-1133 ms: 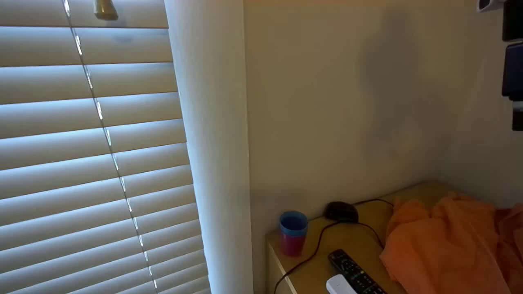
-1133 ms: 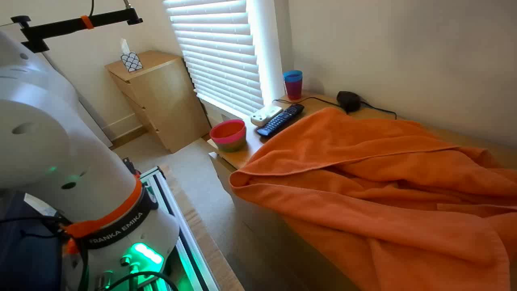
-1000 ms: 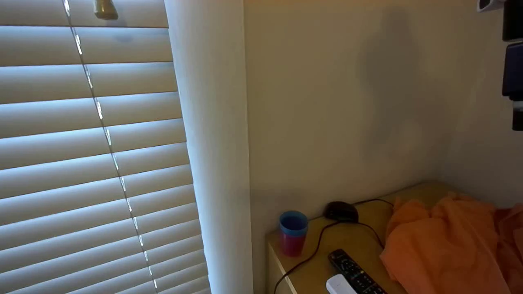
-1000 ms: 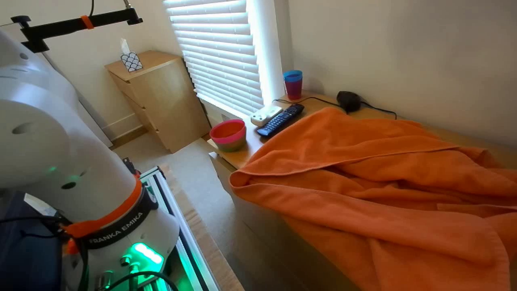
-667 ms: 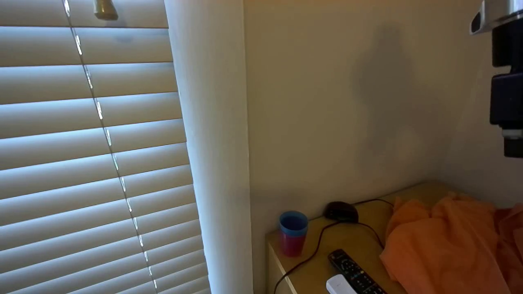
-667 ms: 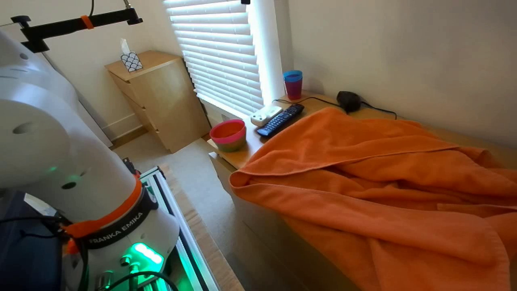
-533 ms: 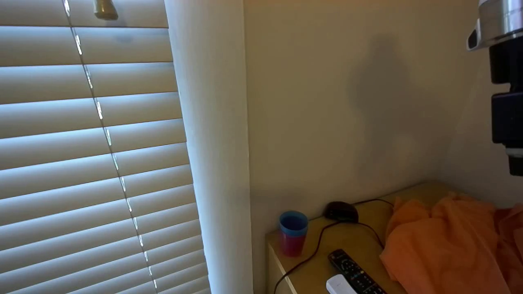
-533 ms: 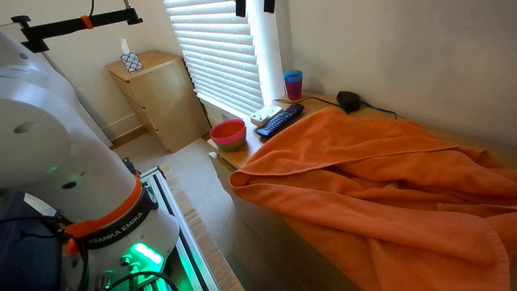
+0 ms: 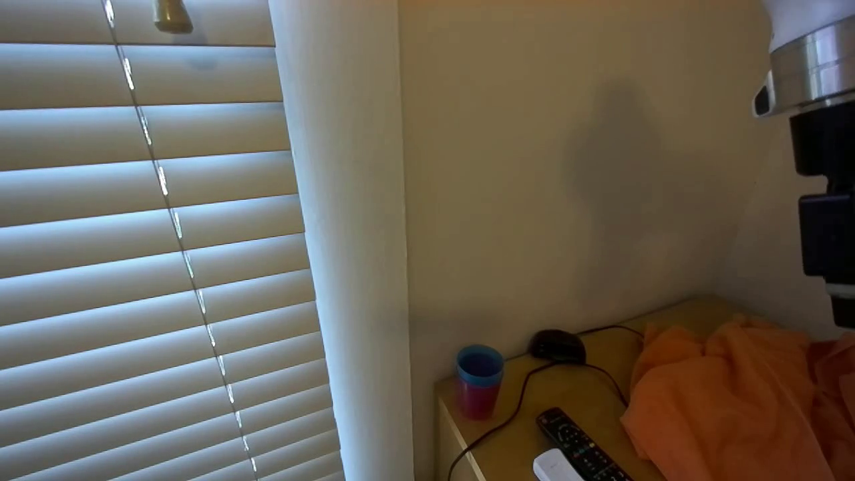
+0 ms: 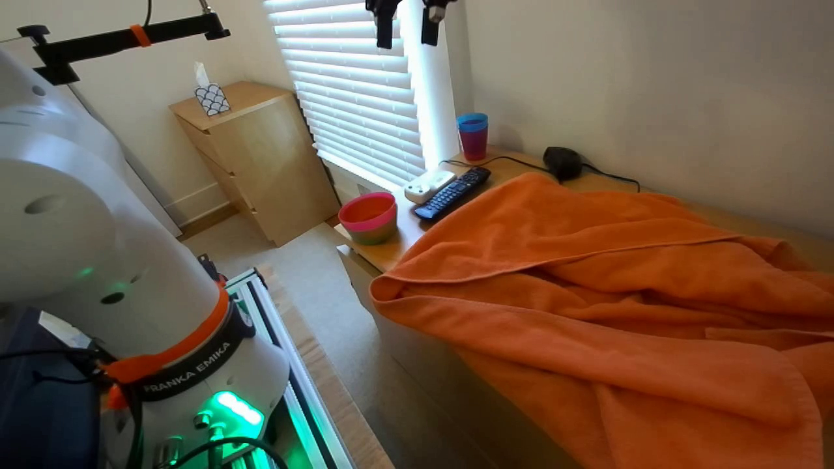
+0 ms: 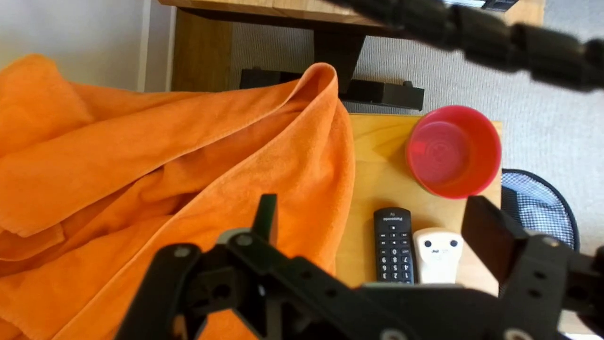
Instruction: Fold the orange towel from left to right three times, slide the orange towel a little to the right
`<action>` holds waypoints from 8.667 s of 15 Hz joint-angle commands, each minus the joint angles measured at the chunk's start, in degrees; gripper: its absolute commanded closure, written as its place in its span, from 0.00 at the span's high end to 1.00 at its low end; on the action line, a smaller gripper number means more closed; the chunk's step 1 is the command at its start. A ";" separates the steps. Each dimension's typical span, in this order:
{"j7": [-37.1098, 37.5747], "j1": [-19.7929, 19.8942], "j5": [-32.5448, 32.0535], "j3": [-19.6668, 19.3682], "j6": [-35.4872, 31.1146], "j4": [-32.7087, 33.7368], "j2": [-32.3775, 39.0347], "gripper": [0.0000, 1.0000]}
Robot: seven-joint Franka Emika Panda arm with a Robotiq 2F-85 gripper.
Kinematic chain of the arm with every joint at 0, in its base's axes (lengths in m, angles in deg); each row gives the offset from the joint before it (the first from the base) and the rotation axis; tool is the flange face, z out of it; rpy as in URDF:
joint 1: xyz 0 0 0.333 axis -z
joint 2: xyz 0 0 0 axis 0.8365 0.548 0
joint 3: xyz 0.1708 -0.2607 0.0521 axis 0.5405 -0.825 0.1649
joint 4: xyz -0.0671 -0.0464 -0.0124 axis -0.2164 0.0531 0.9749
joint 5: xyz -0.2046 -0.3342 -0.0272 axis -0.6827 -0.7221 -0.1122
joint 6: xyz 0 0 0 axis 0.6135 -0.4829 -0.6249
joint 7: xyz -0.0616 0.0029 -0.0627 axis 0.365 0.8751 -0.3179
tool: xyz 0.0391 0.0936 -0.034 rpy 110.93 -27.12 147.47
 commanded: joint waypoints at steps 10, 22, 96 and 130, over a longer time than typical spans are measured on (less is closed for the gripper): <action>16.13 -0.13 -8.14 0.60 -43.89 -24.61 15.75 1.00; 16.42 -0.83 -7.68 0.15 -46.63 -23.19 17.61 1.00; 30.94 16.02 -35.81 -19.43 -19.17 1.91 11.78 0.44; 6.43 9.96 -13.43 -16.42 -73.50 -9.92 29.60 1.00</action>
